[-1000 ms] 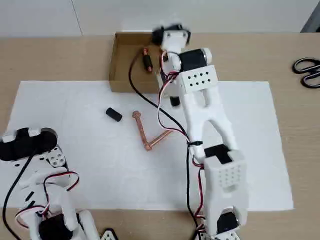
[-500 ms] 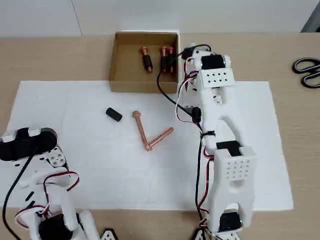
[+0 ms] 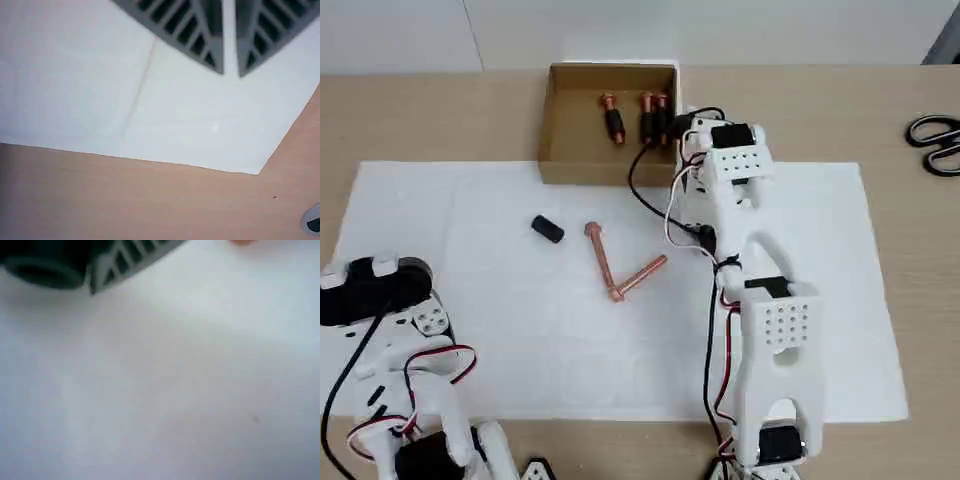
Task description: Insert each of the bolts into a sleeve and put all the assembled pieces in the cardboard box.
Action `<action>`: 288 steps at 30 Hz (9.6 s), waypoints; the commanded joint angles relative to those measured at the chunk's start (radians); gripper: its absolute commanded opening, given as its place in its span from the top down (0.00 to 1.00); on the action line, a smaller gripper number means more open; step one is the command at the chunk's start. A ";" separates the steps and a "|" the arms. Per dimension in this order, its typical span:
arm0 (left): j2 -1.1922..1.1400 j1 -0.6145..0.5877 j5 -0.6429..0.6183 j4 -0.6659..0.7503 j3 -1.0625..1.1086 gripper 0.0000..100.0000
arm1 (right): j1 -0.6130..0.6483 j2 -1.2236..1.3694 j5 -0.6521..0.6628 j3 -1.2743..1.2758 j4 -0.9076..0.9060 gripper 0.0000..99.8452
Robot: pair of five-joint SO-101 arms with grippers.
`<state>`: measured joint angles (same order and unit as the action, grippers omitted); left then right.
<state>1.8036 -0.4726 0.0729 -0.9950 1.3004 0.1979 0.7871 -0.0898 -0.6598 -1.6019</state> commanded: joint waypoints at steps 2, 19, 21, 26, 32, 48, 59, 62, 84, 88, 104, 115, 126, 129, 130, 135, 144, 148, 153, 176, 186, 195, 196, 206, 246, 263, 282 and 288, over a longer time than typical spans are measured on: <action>0.012 0.002 -0.006 -0.003 -0.039 0.99 | 0.001 0.001 -0.005 -0.003 0.002 0.83; 0.012 0.000 -0.006 -0.005 -0.039 0.99 | -0.002 0.008 -0.005 0.002 -0.077 0.83; 0.012 -0.002 -0.006 -0.005 -0.039 0.99 | -0.004 0.008 -0.003 0.002 -0.081 0.83; 0.012 -0.002 -0.006 -0.005 -0.039 0.99 | -0.010 0.008 -0.003 0.003 -0.090 0.83; 0.012 -0.002 -0.006 -0.005 -0.039 0.99 | -0.010 0.008 -0.003 0.041 -0.093 0.83; 0.012 0.000 -0.006 -0.005 -0.036 0.99 | -0.005 0.008 -0.005 0.106 -0.061 0.98; 0.012 0.002 -0.006 -0.034 -0.042 0.99 | -0.004 -0.030 -0.002 0.106 -0.094 1.00; 0.011 0.002 -0.006 -0.130 -0.068 0.99 | 0.008 -0.147 -0.002 0.143 -0.096 1.00; 0.008 0.356 -0.199 -0.284 -0.113 0.99 | 0.025 -1.649 0.005 1.077 -0.062 0.99; 0.000 0.428 -0.229 -0.308 -0.101 0.99 | -0.087 -1.908 0.003 1.227 0.150 1.00; -0.908 0.440 -0.241 -0.358 -0.564 0.99 | -0.153 -2.577 0.003 1.864 0.515 1.00; -1.494 0.764 -0.267 -0.425 -1.090 0.99 | -0.157 -2.600 0.005 2.027 0.516 1.00; -1.985 0.741 -0.560 -0.425 -1.394 0.99 | -0.157 -2.600 0.003 2.242 0.661 1.00; -2.116 0.758 -0.569 -0.430 -1.500 0.99 | -0.157 -2.600 0.003 2.295 0.704 1.00; -2.154 0.764 -0.569 -0.430 -1.537 0.99 | -0.157 -2.600 0.003 2.308 0.719 1.00; -2.317 0.786 -0.588 -0.431 -1.702 0.99 | -0.157 -2.600 0.003 2.321 0.740 1.00; -2.435 0.758 -0.740 -0.663 -1.937 0.99 | -0.157 -2.600 0.003 2.326 0.737 1.00; -2.460 0.758 -0.744 -0.753 -2.025 0.99 | -0.157 -2.600 0.003 2.326 0.734 1.00; -2.463 0.756 -0.804 -0.756 -2.034 0.96 | -0.157 -2.600 0.003 2.325 0.734 1.00; -2.496 0.660 -0.842 -0.743 -1.856 0.84 | -0.157 -2.600 0.000 2.326 0.734 1.00; -2.647 0.674 -0.842 -0.692 -1.902 0.84 | -0.157 -2.600 0.000 2.326 0.733 1.00; -2.742 0.678 -0.842 -0.694 -2.052 1.00 | -0.157 -2.600 0.000 2.326 0.733 1.00; -2.753 0.678 -0.844 -0.697 -2.072 0.98 | -0.157 -2.600 0.000 2.326 0.733 1.00; -2.720 0.687 -0.842 -0.730 -2.400 0.99 | -0.150 -2.600 0.003 2.318 0.739 1.00; -1.418 0.867 -0.594 -0.267 -1.417 0.99 | 0.127 -2.600 0.204 2.341 1.426 1.00; -0.924 1.011 -0.305 0.727 -0.561 0.99 | 0.130 -2.592 0.204 2.341 1.498 1.00; -0.836 1.169 -0.118 0.783 -0.490 0.99 | 0.131 -2.598 0.204 2.341 1.540 1.00; -0.839 1.174 -0.118 0.784 -0.492 0.99 | 0.131 -2.600 0.204 2.341 1.561 1.00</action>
<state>0.9383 0.6966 -0.0514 -0.2386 0.8140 0.3207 -1.7967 0.1051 1.6755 -0.0783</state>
